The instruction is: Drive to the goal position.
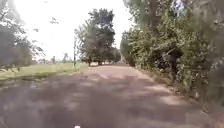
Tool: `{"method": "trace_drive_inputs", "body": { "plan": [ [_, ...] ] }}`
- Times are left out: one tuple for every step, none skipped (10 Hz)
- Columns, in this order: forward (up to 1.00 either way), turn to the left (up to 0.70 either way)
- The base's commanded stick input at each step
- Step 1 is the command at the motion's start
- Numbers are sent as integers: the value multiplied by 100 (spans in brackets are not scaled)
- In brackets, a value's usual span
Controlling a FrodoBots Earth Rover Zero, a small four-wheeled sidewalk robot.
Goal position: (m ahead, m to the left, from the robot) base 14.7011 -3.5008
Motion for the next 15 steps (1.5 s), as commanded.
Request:
{"method": "trace_drive_inputs", "body": {
  "plan": [
    [100, -9],
    [100, -9],
    [100, -9],
    [100, -9],
    [100, -9],
    [100, -9],
    [100, -9],
    [100, -7],
    [100, -7],
    [100, -6],
    [100, -6],
    [100, -6],
    [100, -6],
    [100, -6],
    [100, -6]
  ]
}}
